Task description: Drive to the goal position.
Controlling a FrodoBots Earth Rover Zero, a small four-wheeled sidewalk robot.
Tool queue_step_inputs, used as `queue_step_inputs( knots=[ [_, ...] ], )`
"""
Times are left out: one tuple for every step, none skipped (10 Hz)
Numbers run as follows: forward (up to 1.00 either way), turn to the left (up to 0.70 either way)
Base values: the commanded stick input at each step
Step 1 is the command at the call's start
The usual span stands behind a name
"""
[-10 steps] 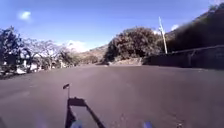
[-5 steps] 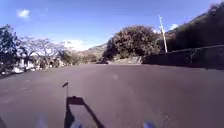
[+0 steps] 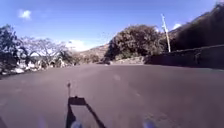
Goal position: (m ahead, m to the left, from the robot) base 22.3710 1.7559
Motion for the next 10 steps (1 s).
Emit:
queue_step_inputs(
  knots=[
    [0.70,0.00],
    [0.70,0.00],
    [0.70,0.00],
    [0.70,0.00],
    [0.70,0.00],
    [0.70,0.00],
    [0.70,0.00],
    [0.70,0.00],
    [0.70,0.00],
    [0.70,0.00]
  ],
)
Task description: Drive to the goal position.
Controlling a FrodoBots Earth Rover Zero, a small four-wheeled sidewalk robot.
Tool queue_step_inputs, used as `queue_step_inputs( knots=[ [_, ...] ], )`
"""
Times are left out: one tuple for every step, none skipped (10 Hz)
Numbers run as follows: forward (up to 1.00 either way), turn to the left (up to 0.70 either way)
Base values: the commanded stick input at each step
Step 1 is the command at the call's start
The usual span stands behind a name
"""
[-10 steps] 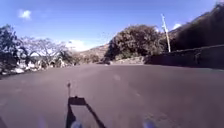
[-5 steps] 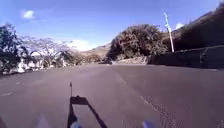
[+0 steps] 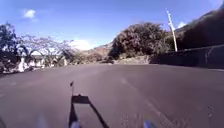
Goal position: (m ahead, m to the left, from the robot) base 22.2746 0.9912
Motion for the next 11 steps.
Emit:
queue_step_inputs(
  knots=[
    [0.70,0.00],
    [0.70,0.00],
    [0.70,0.00],
    [0.70,0.00],
    [0.70,0.00],
    [0.70,0.00],
    [0.70,0.00],
    [0.70,0.00],
    [0.70,0.00],
    [0.70,0.00],
    [0.70,0.00]
  ],
)
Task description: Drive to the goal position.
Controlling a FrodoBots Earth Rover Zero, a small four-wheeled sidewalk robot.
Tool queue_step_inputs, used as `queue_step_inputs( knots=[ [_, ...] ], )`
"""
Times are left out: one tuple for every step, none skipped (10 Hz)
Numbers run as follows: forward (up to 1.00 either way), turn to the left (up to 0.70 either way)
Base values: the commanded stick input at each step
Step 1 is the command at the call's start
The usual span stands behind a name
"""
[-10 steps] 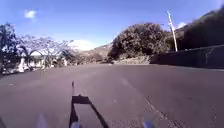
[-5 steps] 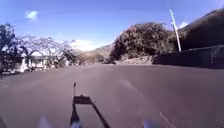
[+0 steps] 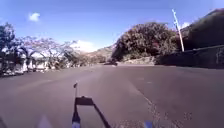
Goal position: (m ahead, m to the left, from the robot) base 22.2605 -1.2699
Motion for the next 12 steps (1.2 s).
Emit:
queue_step_inputs(
  knots=[
    [0.70,0.00],
    [0.70,0.00],
    [0.70,0.00],
    [0.70,0.00],
    [0.70,0.00],
    [0.70,0.00],
    [0.70,0.00],
    [0.70,0.00],
    [0.70,0.00],
    [0.70,0.00],
    [0.70,0.00],
    [0.70,0.00]
  ],
)
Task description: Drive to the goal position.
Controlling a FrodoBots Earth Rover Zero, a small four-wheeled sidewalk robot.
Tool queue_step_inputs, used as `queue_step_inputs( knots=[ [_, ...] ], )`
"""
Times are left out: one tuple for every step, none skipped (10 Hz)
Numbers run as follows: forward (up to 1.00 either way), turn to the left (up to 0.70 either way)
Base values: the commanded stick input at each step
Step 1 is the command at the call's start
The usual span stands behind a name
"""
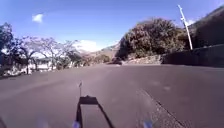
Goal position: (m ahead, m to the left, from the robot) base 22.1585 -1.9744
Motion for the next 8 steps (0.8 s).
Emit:
queue_step_inputs(
  knots=[
    [0.70,0.00],
    [0.70,0.00],
    [0.70,0.00],
    [0.70,0.00],
    [0.70,0.00],
    [0.70,0.00],
    [0.70,0.00],
    [0.70,0.00]
  ],
)
